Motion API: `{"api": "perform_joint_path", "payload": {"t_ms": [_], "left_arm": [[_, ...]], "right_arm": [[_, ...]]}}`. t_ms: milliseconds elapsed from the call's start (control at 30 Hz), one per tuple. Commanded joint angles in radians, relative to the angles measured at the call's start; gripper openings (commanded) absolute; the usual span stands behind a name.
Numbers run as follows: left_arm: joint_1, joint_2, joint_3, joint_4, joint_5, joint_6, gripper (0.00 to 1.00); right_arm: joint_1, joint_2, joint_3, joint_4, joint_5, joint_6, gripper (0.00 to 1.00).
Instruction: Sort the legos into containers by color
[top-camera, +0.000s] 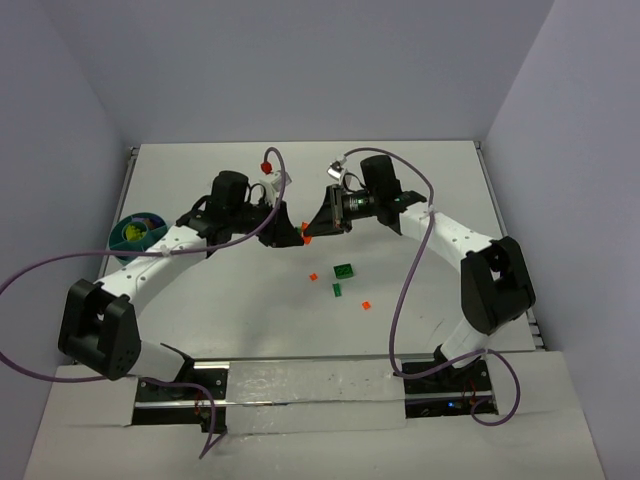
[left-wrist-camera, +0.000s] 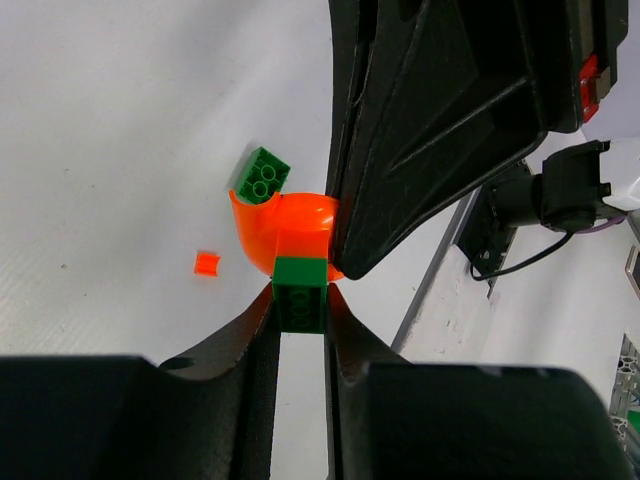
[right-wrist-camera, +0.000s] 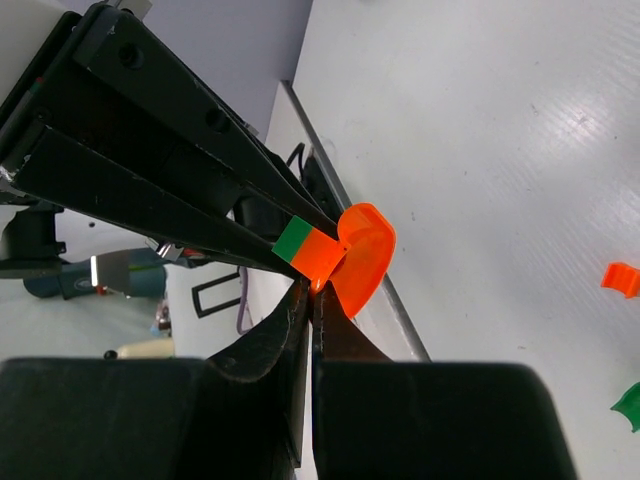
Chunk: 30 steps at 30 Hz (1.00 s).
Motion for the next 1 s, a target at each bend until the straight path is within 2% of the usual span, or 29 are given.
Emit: {"api": "perform_joint_path", "payload": {"t_ms": [0, 200, 333, 600, 967], "left_arm": [[-0.001, 0.017, 0.056, 0.036, 0.024, -0.008, 0.01], [0.004, -0.011, 0.041, 0.013, -0.012, 0.011, 0.00], [0.016, -0.037, 0.025, 0.012, -0.028, 0.019, 0.00], [0.049, -0.044, 0.016, 0.030, -0.003, -0.004, 0.00], [0.083, -0.069, -0.009, 0.022, 0.004, 0.004, 0.00]], "right_arm": [[0.030, 0.007, 0.054, -0.057, -0.010, -0.058, 0.00], [0.032, -0.005, 0.105, -0.248, 0.182, -0.244, 0.00], [0.042, -0.023, 0.119, -0.301, 0.338, -0.320, 0.00], [0.050, -0.032, 0.114, -0.342, 0.522, -0.349, 0.00], [0.035, -0.056, 0.105, -0.364, 0.652, -0.370, 0.00]]}}
